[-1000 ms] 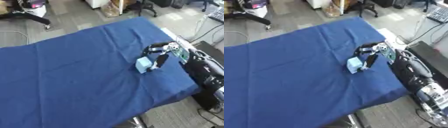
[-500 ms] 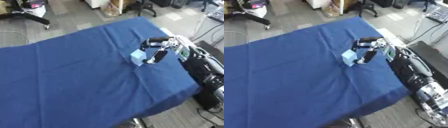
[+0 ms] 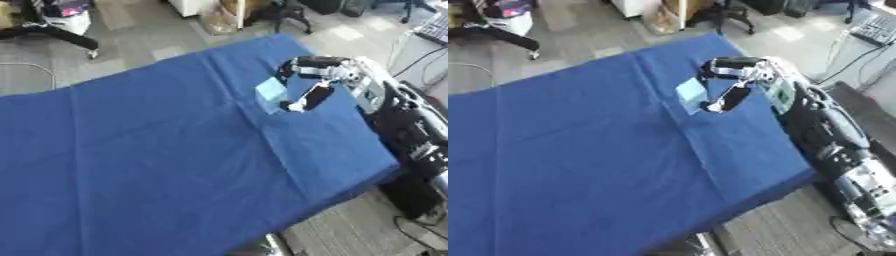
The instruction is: Pick up the objects with one hand, pass them to the other hand, and then place them into the box on the other side of the table.
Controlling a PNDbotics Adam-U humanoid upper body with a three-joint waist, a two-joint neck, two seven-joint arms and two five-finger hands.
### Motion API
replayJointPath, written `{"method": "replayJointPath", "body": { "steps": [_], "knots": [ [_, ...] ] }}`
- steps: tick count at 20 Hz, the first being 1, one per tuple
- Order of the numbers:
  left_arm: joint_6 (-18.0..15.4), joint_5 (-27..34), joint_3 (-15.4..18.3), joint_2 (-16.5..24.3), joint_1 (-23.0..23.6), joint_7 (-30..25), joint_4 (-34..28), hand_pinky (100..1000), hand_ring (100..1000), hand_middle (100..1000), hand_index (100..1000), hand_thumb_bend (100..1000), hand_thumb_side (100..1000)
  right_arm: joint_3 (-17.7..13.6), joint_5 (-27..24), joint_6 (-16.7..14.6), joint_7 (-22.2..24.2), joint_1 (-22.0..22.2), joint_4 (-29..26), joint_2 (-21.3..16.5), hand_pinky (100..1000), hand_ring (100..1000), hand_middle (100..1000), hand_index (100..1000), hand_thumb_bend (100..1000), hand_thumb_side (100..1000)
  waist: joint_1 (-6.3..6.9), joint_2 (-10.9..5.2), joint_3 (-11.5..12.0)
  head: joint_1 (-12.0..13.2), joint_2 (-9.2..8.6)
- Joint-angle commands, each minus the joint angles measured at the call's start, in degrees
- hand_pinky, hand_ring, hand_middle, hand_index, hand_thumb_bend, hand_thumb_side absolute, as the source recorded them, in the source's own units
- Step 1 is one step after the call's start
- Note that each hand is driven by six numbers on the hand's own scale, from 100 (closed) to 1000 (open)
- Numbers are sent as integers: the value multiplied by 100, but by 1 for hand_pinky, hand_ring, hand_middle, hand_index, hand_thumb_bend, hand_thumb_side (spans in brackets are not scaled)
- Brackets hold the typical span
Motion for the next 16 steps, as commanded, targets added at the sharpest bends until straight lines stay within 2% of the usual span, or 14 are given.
{"method": "replayJointPath", "body": {
  "steps": [1, 2, 11, 16],
  "knots": [
    [-5, -19, 21, 24, -64, 9, -50, 753, 623, 631, 762, 744, 599, -58, -142, 32, 23, -138, -187, -261, 844, 822, 721, 513, 194, 271, -90, -142, 3, -23, -15],
    [-5, -21, 22, 25, -64, 9, -50, 753, 623, 630, 762, 751, 596, -52, -162, 31, 37, -153, -207, -257, 844, 821, 720, 512, 209, 231, -90, -142, 6, -27, -15],
    [3, -130, 6, 47, -75, -15, -35, 755, 623, 632, 764, 749, 595, -50, -487, 19, 9, -279, -545, -138, 838, 812, 706, 501, 194, 203, -88, -145, 3, -39, -15],
    [-3, -397, -52, 69, -172, -88, -6, 756, 626, 634, 766, 745, 589, 1, -794, -13, 61, -451, -1049, 232, 834, 809, 697, 495, 175, 162, -58, -149, -15, -17, -15]
  ]
}}
